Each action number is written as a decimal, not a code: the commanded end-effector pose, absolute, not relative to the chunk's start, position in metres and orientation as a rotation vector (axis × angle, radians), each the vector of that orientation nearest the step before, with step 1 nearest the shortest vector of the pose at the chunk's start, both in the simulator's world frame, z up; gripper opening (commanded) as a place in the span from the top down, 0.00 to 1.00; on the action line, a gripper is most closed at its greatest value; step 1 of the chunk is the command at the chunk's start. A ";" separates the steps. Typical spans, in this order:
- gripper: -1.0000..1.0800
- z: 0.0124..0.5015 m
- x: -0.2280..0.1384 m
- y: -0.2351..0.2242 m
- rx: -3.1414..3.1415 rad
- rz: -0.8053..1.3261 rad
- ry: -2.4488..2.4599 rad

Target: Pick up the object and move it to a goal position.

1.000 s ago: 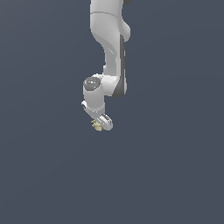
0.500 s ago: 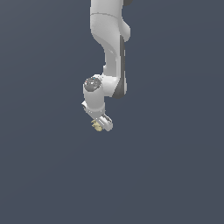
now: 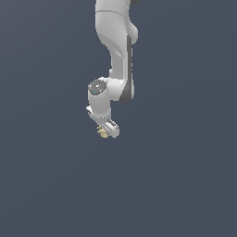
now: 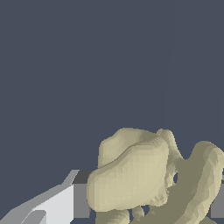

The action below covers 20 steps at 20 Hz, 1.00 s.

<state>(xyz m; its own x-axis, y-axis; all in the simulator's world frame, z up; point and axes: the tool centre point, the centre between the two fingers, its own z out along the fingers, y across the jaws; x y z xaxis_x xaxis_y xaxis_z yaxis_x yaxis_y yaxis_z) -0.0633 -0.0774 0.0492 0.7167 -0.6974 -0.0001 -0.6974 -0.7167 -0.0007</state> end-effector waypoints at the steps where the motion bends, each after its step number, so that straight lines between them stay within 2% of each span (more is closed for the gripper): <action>1: 1.00 0.058 -0.063 -0.077 -2.910 -0.002 1.182; 7: 1.00 0.096 -0.063 -0.077 -2.909 -0.001 1.184; 20: 1.00 0.217 -0.060 -0.075 -2.910 -0.001 1.186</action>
